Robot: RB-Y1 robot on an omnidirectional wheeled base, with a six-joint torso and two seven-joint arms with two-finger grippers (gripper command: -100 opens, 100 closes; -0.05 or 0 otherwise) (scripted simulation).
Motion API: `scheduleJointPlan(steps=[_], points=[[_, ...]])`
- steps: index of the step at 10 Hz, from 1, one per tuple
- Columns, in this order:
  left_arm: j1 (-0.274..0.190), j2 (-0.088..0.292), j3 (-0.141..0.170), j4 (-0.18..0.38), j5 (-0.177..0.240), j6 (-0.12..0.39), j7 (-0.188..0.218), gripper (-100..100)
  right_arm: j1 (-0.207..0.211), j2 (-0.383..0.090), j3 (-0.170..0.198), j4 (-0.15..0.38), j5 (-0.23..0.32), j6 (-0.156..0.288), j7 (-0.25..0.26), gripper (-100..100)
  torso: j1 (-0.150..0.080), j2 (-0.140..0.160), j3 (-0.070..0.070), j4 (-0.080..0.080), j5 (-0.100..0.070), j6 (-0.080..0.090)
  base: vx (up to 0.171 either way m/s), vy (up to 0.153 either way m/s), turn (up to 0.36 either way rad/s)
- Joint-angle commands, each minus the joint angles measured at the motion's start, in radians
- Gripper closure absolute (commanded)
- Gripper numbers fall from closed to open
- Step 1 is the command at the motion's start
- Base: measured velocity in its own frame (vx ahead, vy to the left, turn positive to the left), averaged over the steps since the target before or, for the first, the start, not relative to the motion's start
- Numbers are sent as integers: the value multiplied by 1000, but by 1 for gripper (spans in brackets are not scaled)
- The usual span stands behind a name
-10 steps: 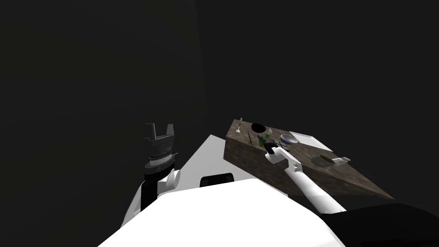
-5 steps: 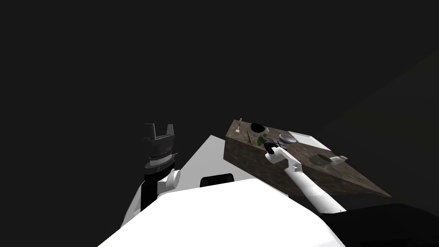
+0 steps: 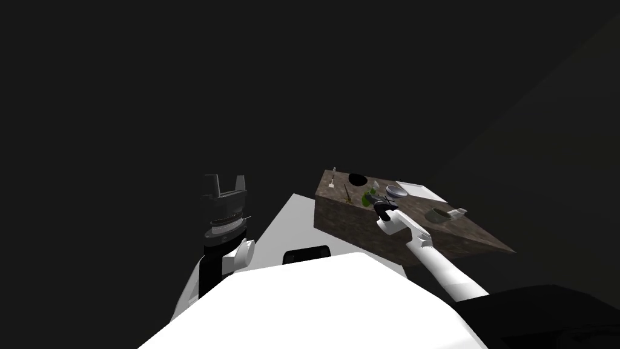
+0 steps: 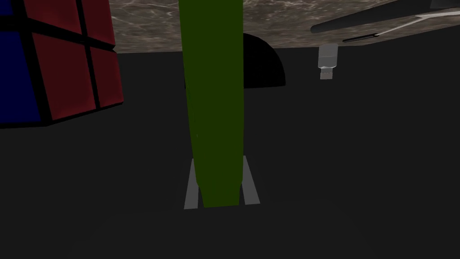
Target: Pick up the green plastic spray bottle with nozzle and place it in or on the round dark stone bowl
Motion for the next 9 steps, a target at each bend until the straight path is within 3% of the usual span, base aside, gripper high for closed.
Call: scheduleJointPlan(steps=[1,3,4,5,6,9], points=[[0,0,0,0,0,0,0,0,23,-14,4,-21,-9,-28,-3,100,0,0,0,0,0,0,121,66,-156],[0,0,0,0,0,0,0,0,64,-37,10,-51,-23,-73,-8,100,-1,0,0,0,0,1,139,86,-296],[0,0,0,0,0,0,0,0,53,-26,9,-42,-14,-63,-6,100,0,1,0,0,0,1,47,45,-59],[0,0,0,0,0,0,0,0,55,-27,9,-44,-15,-66,-7,0,-2,3,2,1,0,-1,8,9,12],[0,0,0,0,0,0,0,0,43,-24,-24,-75,-51,-52,1,100,-5,6,3,1,0,0,-68,-9,180],[-1,0,0,0,0,0,0,0,26,-29,-79,-124,-114,-21,13,100,-8,15,9,4,0,-1,-103,-41,143]])
